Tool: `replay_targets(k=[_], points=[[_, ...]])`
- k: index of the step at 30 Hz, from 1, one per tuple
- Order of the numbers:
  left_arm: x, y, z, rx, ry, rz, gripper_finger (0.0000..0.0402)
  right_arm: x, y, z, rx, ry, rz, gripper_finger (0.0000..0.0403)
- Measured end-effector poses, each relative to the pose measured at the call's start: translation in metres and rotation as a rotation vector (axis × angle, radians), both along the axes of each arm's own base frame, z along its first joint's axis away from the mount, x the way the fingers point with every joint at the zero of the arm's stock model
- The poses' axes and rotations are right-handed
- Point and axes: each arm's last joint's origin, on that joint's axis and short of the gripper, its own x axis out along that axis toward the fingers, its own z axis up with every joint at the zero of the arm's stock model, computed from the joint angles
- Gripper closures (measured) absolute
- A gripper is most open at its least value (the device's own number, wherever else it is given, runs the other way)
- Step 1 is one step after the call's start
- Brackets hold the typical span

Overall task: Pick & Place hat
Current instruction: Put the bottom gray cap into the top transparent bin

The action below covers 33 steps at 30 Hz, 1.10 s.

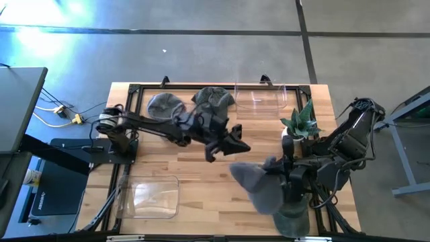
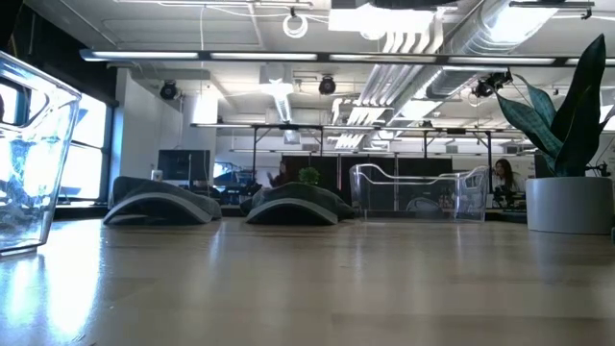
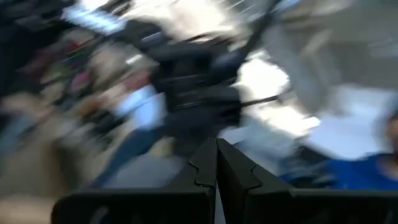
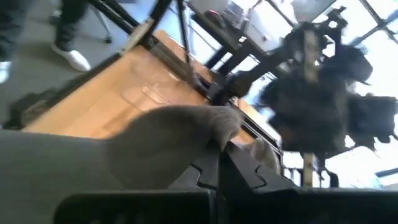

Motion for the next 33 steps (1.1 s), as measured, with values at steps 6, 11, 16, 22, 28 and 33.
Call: replay_targets(k=[6, 11, 16, 22, 28, 33], points=[[-0.008, 0.037, -0.017, 0.067, 0.422, 0.136, 0.0401, -0.002, 0.009, -0.003, 0.049, 0.060, 0.157, 0.0402], [0.003, 0.053, -0.039, 0.054, 0.493, -0.106, 0.0365, 0.001, 0.012, -0.005, 0.025, 0.085, 0.235, 0.0402], [0.027, 0.041, -0.075, -0.058, 0.536, -0.308, 0.0266, 0.005, 0.011, -0.007, -0.052, 0.074, 0.244, 0.0402], [0.044, 0.030, -0.087, -0.113, 0.448, -0.431, 0.0155, 0.008, 0.009, -0.006, -0.207, 0.027, 0.246, 0.0402], [0.053, 0.021, -0.077, -0.104, 0.322, -0.565, 0.0122, 0.014, 0.008, -0.008, -0.320, 0.023, 0.277, 0.0402], [0.057, 0.000, -0.056, -0.070, 0.302, -0.741, 0.0135, 0.017, 0.006, -0.010, -0.376, 0.030, 0.267, 0.0402]])
